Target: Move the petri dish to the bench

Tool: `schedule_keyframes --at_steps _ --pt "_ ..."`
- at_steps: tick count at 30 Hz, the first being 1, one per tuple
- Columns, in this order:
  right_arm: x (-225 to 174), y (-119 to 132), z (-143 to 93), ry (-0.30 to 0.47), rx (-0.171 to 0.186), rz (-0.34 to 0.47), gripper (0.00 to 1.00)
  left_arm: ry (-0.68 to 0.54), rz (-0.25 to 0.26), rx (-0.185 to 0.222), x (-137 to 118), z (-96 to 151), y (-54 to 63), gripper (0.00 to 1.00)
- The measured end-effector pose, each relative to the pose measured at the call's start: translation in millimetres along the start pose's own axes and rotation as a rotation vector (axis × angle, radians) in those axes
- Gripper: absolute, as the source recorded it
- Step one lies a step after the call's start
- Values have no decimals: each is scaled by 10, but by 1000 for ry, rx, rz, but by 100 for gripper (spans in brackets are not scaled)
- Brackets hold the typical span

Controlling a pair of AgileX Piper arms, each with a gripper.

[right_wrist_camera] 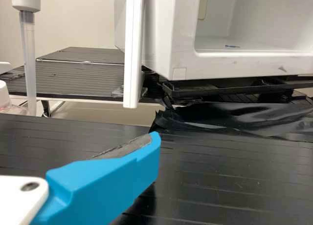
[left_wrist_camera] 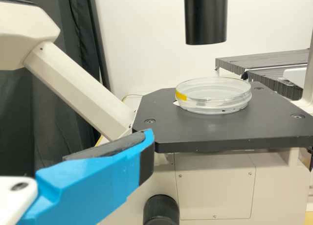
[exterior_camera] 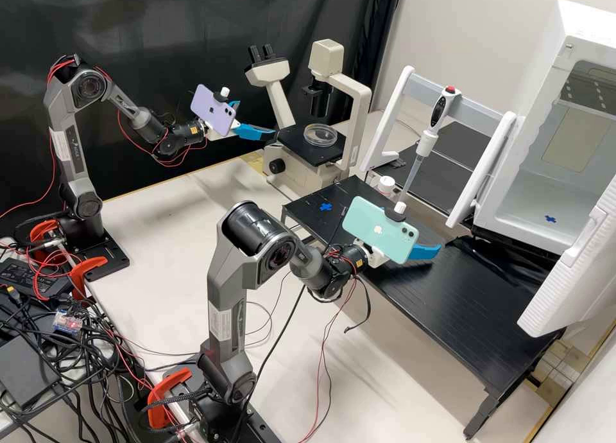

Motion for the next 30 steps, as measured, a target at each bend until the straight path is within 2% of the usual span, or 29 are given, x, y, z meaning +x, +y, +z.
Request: schedule_keyframes --at_steps 9,16,21,25,30 --pt "-7 -1 -7 2 0 0 100 0 0 0 0 0 0 100" --pt "-156 9 -198 66 2 2 100 0 0 0 0 0 0 100" --pt "-356 36 -455 175 7 19 100 0 0 0 0 0 0 100" --pt "-475 -14 -719 296 16 14 100 0 0 0 0 0 0 100" --pt "-539 -180 -1038 417 -17 -41 100 0 0 0 0 0 0 100"
